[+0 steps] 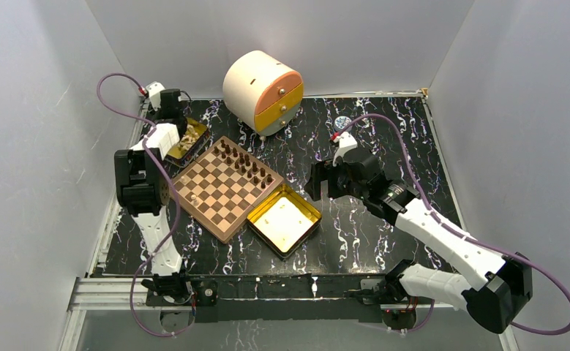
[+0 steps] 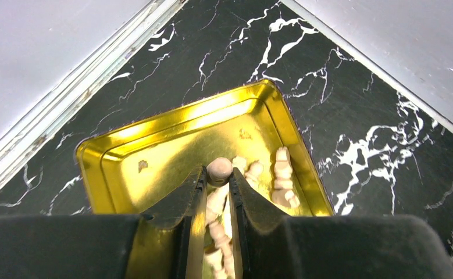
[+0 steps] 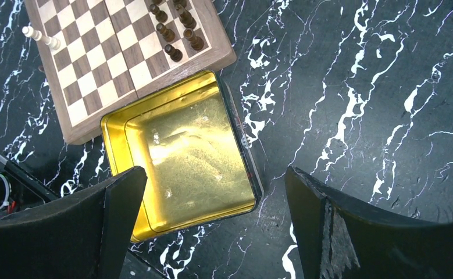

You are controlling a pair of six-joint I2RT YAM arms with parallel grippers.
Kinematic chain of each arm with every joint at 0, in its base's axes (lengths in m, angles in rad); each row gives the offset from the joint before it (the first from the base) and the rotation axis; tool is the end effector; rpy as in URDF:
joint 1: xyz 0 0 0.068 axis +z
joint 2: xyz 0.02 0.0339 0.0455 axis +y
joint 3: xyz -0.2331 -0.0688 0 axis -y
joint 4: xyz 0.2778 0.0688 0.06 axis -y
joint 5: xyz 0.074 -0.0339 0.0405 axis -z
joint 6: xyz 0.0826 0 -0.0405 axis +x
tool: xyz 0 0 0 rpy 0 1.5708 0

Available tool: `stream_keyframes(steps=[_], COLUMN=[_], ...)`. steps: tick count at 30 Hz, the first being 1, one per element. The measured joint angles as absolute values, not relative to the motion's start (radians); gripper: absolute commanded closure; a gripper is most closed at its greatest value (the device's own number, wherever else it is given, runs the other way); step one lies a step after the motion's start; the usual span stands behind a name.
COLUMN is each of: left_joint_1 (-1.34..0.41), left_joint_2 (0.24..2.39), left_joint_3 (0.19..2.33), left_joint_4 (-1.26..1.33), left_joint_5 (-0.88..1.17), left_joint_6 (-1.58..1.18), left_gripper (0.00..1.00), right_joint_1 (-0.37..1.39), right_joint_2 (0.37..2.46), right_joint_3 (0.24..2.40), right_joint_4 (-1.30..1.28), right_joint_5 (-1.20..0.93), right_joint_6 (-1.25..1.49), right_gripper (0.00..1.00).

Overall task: Set up the chess pieces on the board
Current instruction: Pick up the chess piece from the storage box, then place the chess piece on the chessboard.

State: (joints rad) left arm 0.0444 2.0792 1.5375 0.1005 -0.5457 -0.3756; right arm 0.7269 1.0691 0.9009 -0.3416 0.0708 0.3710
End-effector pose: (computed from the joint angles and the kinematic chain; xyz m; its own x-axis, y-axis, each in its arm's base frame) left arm 0.5308 0.0665 0.1635 -0.2110 -0.3232 -0.9225 -0.6280 0.7681 -0.1255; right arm 0.2492 0.2138 0.2542 -0.5634 -0.0171 -0.8260 -0.4426 0.8505 0.2843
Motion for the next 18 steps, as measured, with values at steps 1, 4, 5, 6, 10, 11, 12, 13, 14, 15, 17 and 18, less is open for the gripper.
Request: stream_keyframes(steps=[1,4,5,6,10,11,12,13,14,15,17,18], left_joint_1=[0.041,0.029,0.022,0.01,-0.062,-0.083,-0.1,-0.128,-0.147,-0.166,-0.2,-0.21], left_joint_2=[2.056,1.972,1.943,1.9,1.744,1.7,1.663,1.61,1.569,1.526,1.429,1.393], left_joint_3=[1.525,1.478,1.46,1.43,1.335,1.305,1.279,1.235,1.203,1.166,1.079,1.046], left_joint_4=[0.086,0.036,0.022,0.006,-0.06,-0.071,-0.086,-0.098,-0.112,-0.126,-0.154,-0.167], left_joint_5=[-0.539,-0.529,-0.525,-0.522,-0.507,-0.503,-0.498,-0.489,-0.482,-0.477,-0.467,-0.462], left_joint_6=[-0.378,-0.387,-0.39,-0.395,-0.413,-0.42,-0.426,-0.437,-0.447,-0.456,-0.483,-0.494], left_gripper=[1.0,1.0,1.0,1.0,1.0,1.0,1.0,1.0,1.0,1.0,1.0,1.0], right_joint_1=[0.727,0.727,0.727,0.727,0.727,0.727,0.727,0.727,0.727,0.727,0.727,0.727], right_joint_2=[1.06,1.036,1.026,1.015,0.967,0.952,0.938,0.925,0.911,0.897,0.869,0.859], right_joint_3=[0.901,0.901,0.901,0.902,0.906,0.909,0.91,0.913,0.917,0.921,0.929,0.933], right_joint_4=[-0.344,-0.359,-0.366,-0.373,-0.408,-0.419,-0.424,-0.432,-0.442,-0.452,-0.474,-0.481], right_joint_5=[0.071,0.071,0.071,0.071,0.072,0.073,0.075,0.076,0.077,0.079,0.08,0.082], right_joint_6=[0.371,0.371,0.371,0.371,0.371,0.372,0.373,0.376,0.38,0.385,0.39,0.391], right_gripper=[0.02,0.02,0.02,0.02,0.02,0.02,0.02,0.02,0.02,0.02,0.02,0.02])
